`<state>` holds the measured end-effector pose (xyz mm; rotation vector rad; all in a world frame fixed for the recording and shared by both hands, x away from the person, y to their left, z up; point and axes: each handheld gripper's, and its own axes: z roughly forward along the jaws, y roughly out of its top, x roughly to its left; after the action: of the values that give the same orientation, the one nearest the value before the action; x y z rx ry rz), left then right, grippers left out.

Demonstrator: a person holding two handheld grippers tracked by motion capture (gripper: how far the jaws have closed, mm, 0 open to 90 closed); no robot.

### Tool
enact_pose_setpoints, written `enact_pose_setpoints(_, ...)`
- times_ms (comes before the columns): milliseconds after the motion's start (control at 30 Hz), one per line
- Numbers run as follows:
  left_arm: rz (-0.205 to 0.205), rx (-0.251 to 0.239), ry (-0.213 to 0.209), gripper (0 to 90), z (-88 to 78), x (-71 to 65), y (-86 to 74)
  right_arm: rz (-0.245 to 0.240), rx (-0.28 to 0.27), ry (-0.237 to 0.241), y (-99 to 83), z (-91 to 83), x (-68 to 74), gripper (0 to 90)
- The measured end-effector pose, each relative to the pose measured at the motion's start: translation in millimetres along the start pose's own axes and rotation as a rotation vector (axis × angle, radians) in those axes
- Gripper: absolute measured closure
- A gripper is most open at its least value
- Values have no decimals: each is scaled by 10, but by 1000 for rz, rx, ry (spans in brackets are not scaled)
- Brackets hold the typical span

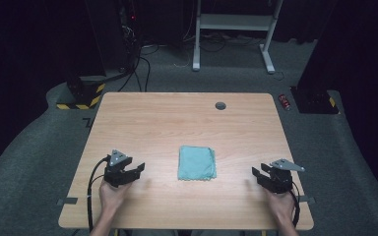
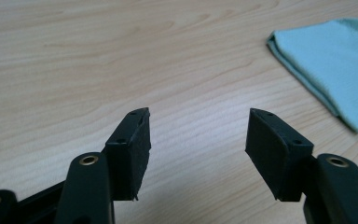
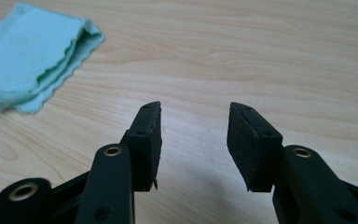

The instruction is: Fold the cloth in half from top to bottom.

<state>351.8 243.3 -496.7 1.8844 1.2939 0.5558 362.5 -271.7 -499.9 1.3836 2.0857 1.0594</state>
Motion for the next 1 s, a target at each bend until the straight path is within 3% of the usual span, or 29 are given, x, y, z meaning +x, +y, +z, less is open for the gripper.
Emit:
enact_pose_setpoints(200, 0, 21, 36, 395, 49, 29, -131, -32, 34, -38, -105, 52, -5, 536)
enact_pose_setpoints(500, -7, 41, 73, 388, 92, 87, -214, -41, 54, -72, -163, 74, -35, 516)
enact_pose_setpoints(867, 7, 53, 99, 361, 153, 92, -269, -36, 66, -81, -190, 112, -70, 486)
enact_pose_setpoints(1000, 9, 56, 98, 351, 159, 94, -266, -41, 71, -75, -186, 118, -72, 436)
